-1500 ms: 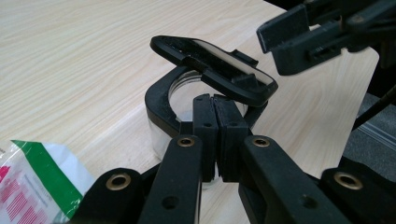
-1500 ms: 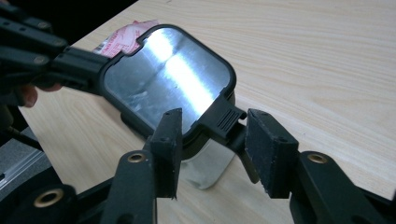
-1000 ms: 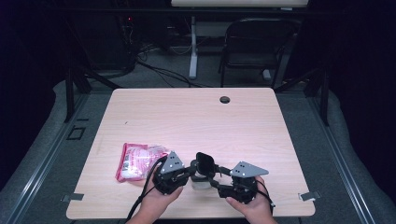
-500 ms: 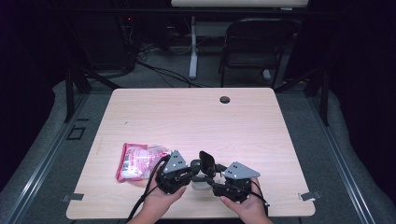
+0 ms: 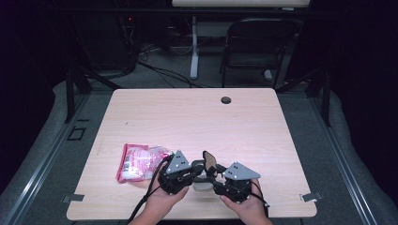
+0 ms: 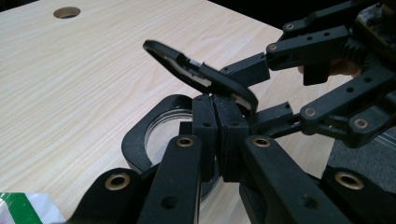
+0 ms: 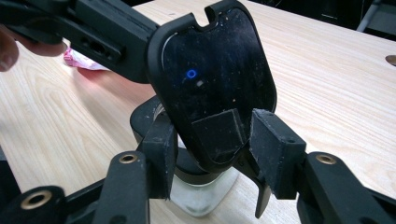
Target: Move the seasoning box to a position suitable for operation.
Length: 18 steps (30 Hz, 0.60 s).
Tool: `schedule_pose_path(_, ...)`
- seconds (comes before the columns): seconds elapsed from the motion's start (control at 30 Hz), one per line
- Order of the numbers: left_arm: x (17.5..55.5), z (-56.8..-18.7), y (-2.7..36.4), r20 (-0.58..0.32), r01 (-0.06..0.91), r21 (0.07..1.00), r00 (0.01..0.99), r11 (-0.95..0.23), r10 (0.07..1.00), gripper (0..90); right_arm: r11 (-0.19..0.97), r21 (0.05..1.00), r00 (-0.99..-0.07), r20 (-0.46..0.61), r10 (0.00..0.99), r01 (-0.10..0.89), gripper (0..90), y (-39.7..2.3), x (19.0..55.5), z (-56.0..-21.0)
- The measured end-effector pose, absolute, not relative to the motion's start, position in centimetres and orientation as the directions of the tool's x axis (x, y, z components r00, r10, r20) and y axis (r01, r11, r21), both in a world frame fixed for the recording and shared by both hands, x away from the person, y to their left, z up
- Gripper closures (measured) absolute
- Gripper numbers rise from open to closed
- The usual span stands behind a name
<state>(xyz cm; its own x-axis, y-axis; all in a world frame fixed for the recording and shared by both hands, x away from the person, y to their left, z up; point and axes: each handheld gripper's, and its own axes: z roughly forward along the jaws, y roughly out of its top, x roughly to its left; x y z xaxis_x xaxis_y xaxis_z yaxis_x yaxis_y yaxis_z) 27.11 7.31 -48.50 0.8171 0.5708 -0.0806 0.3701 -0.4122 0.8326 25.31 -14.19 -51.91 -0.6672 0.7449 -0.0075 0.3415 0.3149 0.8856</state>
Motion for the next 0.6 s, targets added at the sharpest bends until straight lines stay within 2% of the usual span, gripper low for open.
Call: schedule_pose_path(0.6, 27.4, -51.4, 8.3, -0.102, 0.43, 0.795, 0.79, -0.428, 0.605, 87.4, 0.277, 0.891, -0.663, 0.035, 0.748, 0.359, 54.4, -14.6, 25.2, -51.9)
